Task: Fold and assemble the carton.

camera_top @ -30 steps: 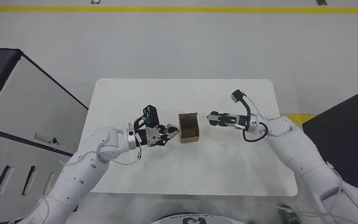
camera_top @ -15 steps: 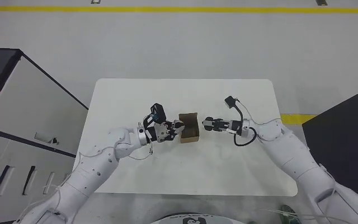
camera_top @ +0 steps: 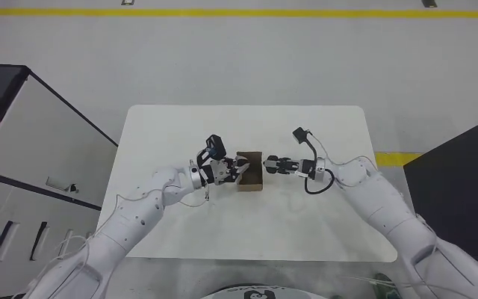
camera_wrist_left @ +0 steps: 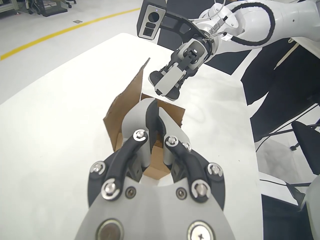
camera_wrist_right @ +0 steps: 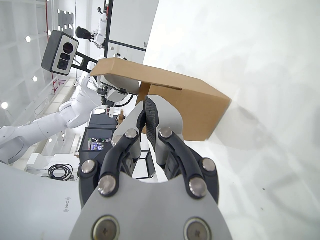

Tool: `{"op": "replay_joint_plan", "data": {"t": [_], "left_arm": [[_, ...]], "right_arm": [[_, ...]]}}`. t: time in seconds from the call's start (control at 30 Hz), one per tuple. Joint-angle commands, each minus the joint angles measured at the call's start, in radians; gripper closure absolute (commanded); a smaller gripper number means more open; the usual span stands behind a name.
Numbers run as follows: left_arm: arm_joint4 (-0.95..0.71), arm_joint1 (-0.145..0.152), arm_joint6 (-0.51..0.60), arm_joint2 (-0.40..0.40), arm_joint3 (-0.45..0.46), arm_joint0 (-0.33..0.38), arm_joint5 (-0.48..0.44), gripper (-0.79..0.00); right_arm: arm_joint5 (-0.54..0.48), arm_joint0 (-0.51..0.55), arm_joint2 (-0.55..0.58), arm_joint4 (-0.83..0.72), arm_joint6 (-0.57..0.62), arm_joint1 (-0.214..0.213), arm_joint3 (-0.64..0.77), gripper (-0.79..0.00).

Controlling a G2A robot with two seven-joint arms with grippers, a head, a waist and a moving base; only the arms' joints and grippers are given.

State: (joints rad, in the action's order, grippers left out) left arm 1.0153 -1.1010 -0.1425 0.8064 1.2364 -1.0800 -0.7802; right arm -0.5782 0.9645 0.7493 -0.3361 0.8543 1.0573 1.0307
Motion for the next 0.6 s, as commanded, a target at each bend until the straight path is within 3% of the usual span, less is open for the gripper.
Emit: {"op": "replay_joint_plan", "data": {"t": [0.0,0.27,0.57], "left_arm": [[0.002,-0.005,-0.002,-0.005,-0.008,0.005,-0.004,0.0],[0.005,-0.007,-0.011,0.01,0.002,0.004,-0.043,0.0],[0.022,0.015,-0.024,0.082,0.067,-0.048,-0.079,0.0]], "right_arm": [[0.001,-0.005,-0.004,0.004,0.002,0.006,-0.008,0.0],[0.005,-0.016,-0.007,0.025,-0.007,0.022,-0.028,0.0],[0.004,-0.008,0.005,0.035,-0.009,0.029,-0.03,0.0]]}}
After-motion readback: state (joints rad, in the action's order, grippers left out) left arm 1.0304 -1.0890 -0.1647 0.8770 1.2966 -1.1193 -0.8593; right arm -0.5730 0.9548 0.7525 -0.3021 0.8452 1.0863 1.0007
